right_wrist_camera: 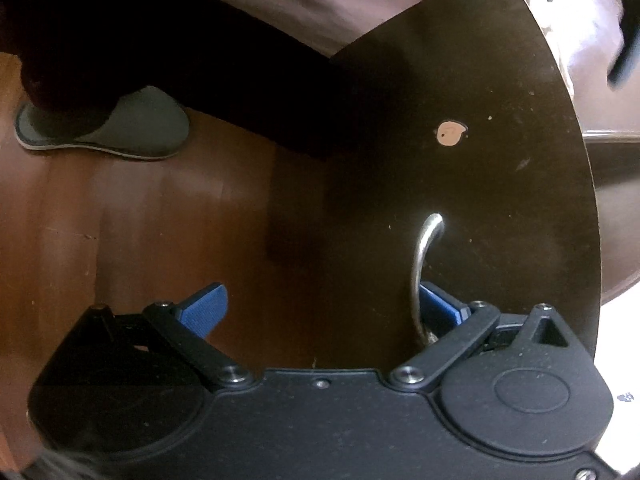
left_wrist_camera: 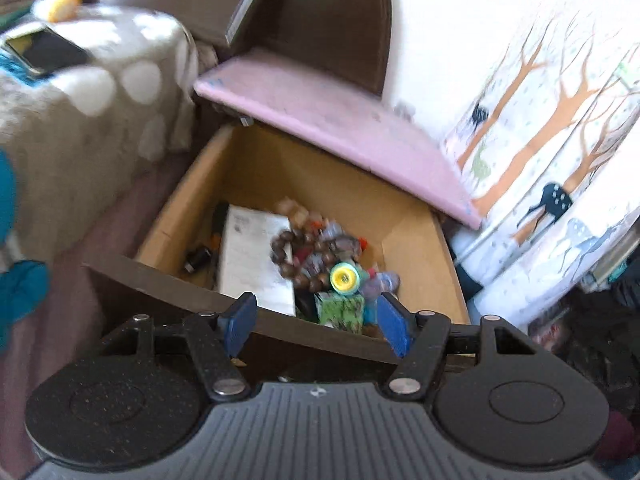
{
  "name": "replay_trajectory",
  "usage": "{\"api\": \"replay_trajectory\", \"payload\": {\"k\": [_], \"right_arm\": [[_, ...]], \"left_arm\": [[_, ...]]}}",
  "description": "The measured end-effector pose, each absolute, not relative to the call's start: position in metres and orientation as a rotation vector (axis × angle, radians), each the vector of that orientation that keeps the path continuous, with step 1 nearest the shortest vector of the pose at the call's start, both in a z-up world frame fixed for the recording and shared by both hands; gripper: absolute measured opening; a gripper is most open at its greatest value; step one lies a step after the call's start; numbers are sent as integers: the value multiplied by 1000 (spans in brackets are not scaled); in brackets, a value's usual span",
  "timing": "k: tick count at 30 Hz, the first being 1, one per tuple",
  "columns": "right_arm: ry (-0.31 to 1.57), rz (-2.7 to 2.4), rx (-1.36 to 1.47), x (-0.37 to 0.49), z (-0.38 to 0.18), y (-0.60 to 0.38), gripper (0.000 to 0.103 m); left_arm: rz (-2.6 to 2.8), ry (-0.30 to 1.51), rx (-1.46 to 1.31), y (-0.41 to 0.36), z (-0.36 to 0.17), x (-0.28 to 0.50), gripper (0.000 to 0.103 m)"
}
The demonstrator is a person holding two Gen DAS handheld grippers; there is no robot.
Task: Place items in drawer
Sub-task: 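Push the drawer shut by its handle with the right gripper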
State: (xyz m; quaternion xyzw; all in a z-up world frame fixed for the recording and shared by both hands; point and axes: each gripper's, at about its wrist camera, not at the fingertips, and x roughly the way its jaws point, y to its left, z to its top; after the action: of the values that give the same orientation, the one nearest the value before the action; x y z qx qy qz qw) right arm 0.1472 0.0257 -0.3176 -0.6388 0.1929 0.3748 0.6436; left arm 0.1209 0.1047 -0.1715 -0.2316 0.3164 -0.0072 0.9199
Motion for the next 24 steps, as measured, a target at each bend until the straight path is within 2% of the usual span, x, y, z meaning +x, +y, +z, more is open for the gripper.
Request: {"api": "replay_trajectory", "payload": {"k": [4,12,13,14,16,21,24], "right_arm": [[476,812,-1391,149,-314,34,100],[431,714,-1392,142,-326,41,97],[412,703,-1399,140,-327,42,90],[393,693,-1406,138,-328,43,78],[356,676,-1409,136,-328,45,65],[325,667,-1440,134,-332,44,63],[336,629,-1474,135,-333,49,56]], "left_arm": [[9,576,-465,112,-174,106,65],[2,574,-430,129,-181,100,65],[0,574,-444,133,-182,100,65],[2,571,-453,137,-183,100,65],[0,556,-443,140,-181,99,65],[-17,533,-377,135,-172,97,66],[-13,547,-358,134,-171,95,65]]}}
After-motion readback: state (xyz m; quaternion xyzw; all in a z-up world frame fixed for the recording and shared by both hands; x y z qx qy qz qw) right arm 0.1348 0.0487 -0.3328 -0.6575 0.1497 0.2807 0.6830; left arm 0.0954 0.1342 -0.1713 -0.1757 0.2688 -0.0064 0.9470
